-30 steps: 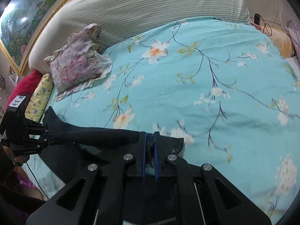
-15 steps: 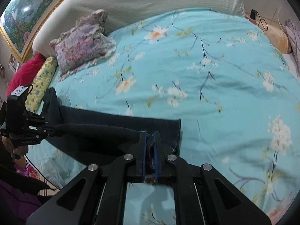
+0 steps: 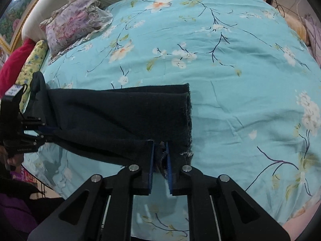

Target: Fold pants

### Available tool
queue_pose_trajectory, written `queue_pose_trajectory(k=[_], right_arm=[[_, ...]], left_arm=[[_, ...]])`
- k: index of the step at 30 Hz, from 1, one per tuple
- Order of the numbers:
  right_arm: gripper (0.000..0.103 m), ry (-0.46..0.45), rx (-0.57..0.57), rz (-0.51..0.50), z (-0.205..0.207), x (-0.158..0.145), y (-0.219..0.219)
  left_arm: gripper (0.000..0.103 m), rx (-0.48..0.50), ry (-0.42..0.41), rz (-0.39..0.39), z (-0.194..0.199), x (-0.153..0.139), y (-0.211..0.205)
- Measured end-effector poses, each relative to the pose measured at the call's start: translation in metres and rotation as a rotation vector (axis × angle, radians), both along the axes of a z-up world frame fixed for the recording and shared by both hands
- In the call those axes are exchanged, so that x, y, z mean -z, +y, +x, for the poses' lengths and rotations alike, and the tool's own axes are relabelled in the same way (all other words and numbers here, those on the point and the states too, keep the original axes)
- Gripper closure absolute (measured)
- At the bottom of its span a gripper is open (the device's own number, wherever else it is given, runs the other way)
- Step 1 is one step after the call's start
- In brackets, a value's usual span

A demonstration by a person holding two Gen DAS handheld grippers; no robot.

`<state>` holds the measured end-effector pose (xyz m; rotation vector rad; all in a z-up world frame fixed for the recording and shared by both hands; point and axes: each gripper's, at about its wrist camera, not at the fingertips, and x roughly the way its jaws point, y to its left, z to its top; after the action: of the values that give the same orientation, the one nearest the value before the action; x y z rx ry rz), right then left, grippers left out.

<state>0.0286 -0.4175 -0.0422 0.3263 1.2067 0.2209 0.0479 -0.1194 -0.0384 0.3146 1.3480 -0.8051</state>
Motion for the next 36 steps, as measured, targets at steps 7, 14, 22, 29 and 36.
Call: queue_pose_trajectory(k=[7,14,22,29,36], right_arm=[[0.060,-0.088,0.064,0.021,0.000,-0.043,-0.002],[0.058,-0.131,0.032,0.133,0.025,-0.060,0.031],[0.058,-0.122,-0.120,0.225,0.063,-0.054,0.114],[0.058,-0.107,-0.261,0.278,0.094,-0.053,0.193],[0.058,-0.087,-0.351,0.302,0.124,-0.048,0.251]], left_arm=[[0.052,-0.072,-0.027,-0.072,0.004,-0.032,0.024],[0.050,-0.235,-0.060,-0.085,0.028,-0.052,0.073],[0.050,-0.448,-0.103,-0.068,0.056,-0.064,0.158],[0.050,-0.588,-0.142,-0.037,0.073,-0.070,0.237],[0.047,-0.675,-0.170,-0.008,0.098,-0.074,0.292]])
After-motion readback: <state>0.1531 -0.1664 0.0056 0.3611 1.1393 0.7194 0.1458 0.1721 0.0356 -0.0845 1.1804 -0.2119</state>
